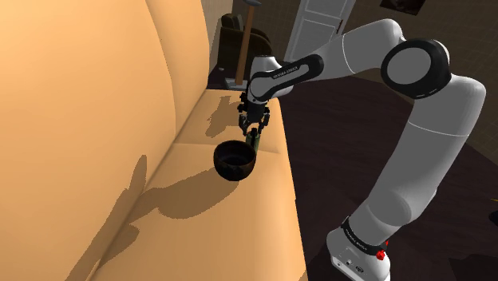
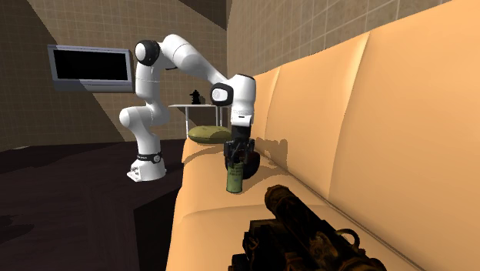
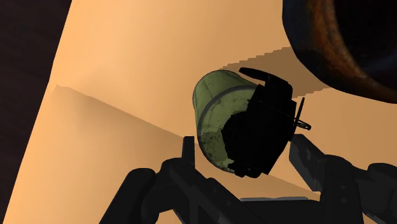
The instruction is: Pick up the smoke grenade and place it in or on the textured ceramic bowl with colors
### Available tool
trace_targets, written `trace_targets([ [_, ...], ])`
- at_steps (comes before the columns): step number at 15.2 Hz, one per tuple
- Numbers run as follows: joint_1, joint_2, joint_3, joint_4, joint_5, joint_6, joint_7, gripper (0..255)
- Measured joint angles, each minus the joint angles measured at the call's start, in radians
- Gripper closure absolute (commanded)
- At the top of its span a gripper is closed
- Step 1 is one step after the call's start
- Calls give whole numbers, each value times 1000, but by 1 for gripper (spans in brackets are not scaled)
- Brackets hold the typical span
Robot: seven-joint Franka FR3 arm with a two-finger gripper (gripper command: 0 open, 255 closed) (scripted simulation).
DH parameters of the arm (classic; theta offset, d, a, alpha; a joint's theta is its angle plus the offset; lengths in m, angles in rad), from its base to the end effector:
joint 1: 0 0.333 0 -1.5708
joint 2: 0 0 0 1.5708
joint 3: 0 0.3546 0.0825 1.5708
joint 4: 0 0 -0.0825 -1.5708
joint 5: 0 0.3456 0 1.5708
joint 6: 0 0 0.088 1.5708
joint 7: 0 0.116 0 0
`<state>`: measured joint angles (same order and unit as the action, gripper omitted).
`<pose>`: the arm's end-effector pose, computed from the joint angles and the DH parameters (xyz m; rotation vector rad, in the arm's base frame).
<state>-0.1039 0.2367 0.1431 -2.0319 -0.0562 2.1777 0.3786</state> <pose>0.5580 0.0157 0.3773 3.0730 -0.4767 -0.1303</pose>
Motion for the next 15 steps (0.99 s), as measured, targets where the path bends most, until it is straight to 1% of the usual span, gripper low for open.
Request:
trace_targets([
  [5,0,-3,0,2,1,-6,0,255],
  [15,-4,-68,3,50,14,-118,-12,255],
])
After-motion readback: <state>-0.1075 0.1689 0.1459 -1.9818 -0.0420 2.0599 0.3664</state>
